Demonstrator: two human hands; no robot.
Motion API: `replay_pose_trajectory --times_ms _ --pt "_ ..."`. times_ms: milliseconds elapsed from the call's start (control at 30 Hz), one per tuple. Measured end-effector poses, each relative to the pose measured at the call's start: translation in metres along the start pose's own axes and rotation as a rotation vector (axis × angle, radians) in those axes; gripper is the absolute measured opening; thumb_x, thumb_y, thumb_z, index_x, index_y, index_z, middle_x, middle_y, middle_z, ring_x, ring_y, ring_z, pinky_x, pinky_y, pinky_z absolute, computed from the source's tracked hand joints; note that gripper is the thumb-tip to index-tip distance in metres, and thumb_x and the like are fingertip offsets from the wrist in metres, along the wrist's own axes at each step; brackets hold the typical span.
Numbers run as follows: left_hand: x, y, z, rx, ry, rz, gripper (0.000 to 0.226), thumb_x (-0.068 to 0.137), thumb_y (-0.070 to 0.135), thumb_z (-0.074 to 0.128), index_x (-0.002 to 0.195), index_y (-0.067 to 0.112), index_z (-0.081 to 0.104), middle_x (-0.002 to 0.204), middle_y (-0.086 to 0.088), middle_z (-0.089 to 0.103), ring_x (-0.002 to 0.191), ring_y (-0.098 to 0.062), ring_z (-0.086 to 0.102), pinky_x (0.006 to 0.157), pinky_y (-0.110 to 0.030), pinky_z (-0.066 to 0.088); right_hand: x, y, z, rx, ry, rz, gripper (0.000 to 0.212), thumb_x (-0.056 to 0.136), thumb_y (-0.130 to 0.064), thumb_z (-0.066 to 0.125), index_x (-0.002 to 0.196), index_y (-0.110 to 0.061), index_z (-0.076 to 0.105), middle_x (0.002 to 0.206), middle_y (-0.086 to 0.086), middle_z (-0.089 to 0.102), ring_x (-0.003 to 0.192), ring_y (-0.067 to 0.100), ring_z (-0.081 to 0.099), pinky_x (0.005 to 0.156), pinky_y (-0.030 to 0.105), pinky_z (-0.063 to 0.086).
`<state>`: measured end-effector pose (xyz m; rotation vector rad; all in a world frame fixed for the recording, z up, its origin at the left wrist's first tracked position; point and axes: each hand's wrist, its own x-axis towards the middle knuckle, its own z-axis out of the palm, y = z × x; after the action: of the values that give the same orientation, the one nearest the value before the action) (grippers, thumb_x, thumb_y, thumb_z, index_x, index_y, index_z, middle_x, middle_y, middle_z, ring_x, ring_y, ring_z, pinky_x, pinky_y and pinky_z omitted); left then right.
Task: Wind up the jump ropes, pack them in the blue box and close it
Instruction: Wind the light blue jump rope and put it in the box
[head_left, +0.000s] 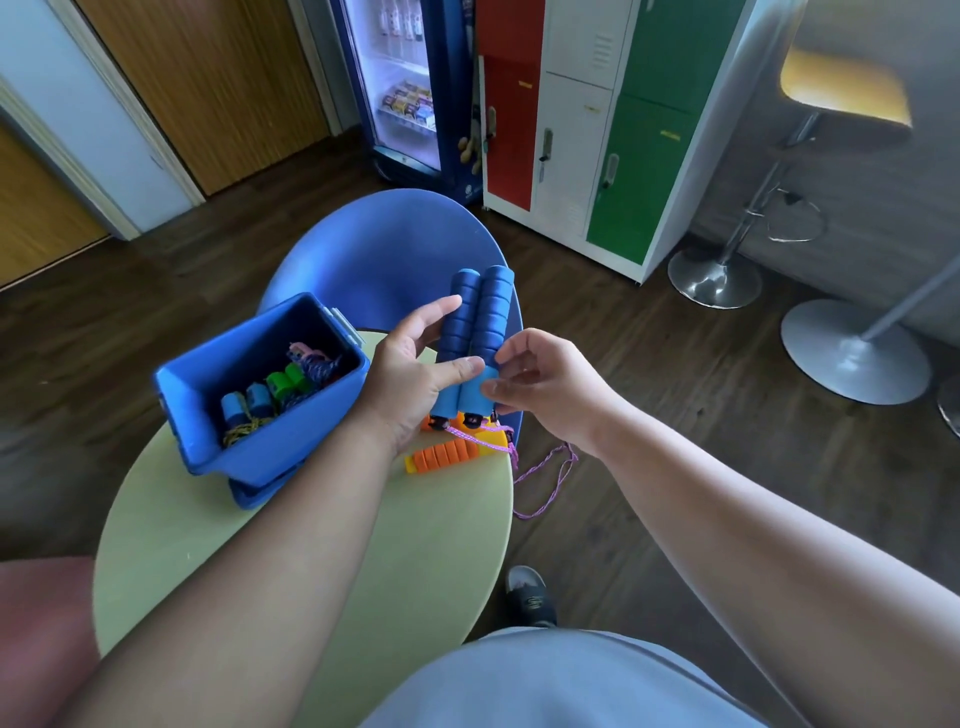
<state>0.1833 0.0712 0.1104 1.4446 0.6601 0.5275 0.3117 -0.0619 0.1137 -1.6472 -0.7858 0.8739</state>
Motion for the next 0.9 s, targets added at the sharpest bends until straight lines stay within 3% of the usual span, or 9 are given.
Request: replay_pose_trajectory --times_ms 100,200,267,333,433,533,633,800,900 --pt "0.001 0.000 -0.004 0.020 -0.017 -0.006 0.068 0.071 0.012 0.087 0.128 0.042 0.066 0.133 0.007 0.068 0.129 -0.011 0.059 0.104 -0.047 0.055 0.002 -0.002 -0.003 -0.124 -0.022 0.014 0.027 0.081 -0.010 0.084 0.094 -0.013 0.060 0.093 0.010 0.072 0.086 0.040 0.073 0.079 0.057 0.060" --pt "0.004 0.001 -0.007 0.028 -0.056 -0.013 0.068 0.071 0.005 0.085 0.128 0.036 0.066 0.130 0.003 0.069 0.126 -0.009 0.061 0.108 -0.043 0.052 0.011 -0.011 -0.014 -0.203 0.118 0.025 0.038 0.085 -0.029 0.081 0.102 -0.013 0.051 0.112 0.014 0.065 0.095 0.036 0.072 0.077 0.054 0.061" --pt "0.006 0.004 -0.007 0.022 -0.118 -0.044 0.068 0.072 -0.001 0.084 0.128 0.034 0.066 0.130 0.002 0.068 0.127 -0.013 0.060 0.106 -0.041 0.052 0.020 -0.022 -0.024 -0.072 0.165 0.009 0.040 0.091 -0.036 0.073 0.116 -0.022 0.044 0.116 0.008 0.058 0.104 0.033 0.069 0.077 0.050 0.063" --pt "0.009 0.006 -0.007 0.023 -0.198 -0.095 0.066 0.078 -0.010 0.079 0.127 0.032 0.066 0.127 0.002 0.068 0.125 -0.020 0.062 0.098 -0.041 0.056 0.030 -0.035 -0.033 -0.074 0.094 -0.016 0.039 0.097 -0.038 0.064 0.128 -0.038 0.041 0.117 0.003 0.057 0.103 0.027 0.070 0.074 0.047 0.064" --pt "0.014 0.010 -0.006 0.031 -0.300 -0.143 0.065 0.079 -0.014 0.075 0.127 0.030 0.066 0.124 0.000 0.068 0.116 -0.025 0.066 0.088 -0.041 0.058 0.042 -0.041 -0.043 -0.163 -0.055 0.006 0.029 0.101 -0.032 0.059 0.128 -0.039 0.051 0.120 0.009 0.062 0.099 0.030 0.070 0.068 0.043 0.064" --pt "0.023 0.012 -0.006 0.069 -0.397 -0.187 0.066 0.079 -0.016 0.075 0.130 0.026 0.065 0.125 -0.005 0.066 0.112 -0.029 0.067 0.092 -0.045 0.060 0.047 -0.035 -0.054 -0.155 -0.165 0.101 0.018 0.101 -0.027 0.061 0.118 -0.030 0.064 0.118 0.019 0.062 0.092 0.028 0.066 0.064 0.041 0.061" --pt "0.031 0.010 -0.004 0.138 -0.469 -0.223 0.070 0.078 -0.015 0.076 0.134 0.025 0.064 0.136 -0.012 0.062 0.122 -0.037 0.064 0.097 -0.049 0.058 0.046 -0.019 -0.061 -0.037 -0.250 0.219 0.019 0.100 -0.024 0.062 0.118 -0.026 0.066 0.129 0.022 0.058 0.101 0.035 0.066 0.068 0.042 0.060" --pt "0.042 -0.004 0.006 0.284 -0.485 -0.190 0.058 0.087 -0.004 0.075 0.134 0.029 0.064 0.131 -0.001 0.066 0.124 -0.014 0.062 0.095 -0.031 0.056 0.046 0.009 -0.065 0.101 -0.150 0.285 0.018 0.098 -0.008 0.063 0.114 -0.016 0.067 0.118 0.023 0.059 0.102 0.036 0.068 0.069 0.043 0.061" --pt "0.053 -0.025 0.000 0.283 -0.279 -0.223 0.035 0.095 0.003 0.067 0.116 0.031 0.067 0.123 0.002 0.070 0.111 -0.014 0.066 0.084 -0.029 0.055 0.047 0.017 -0.075 0.135 0.014 0.280 0.016 0.097 -0.004 0.063 0.106 -0.017 0.067 0.115 0.019 0.058 0.100 0.036 0.067 0.069 0.045 0.063"
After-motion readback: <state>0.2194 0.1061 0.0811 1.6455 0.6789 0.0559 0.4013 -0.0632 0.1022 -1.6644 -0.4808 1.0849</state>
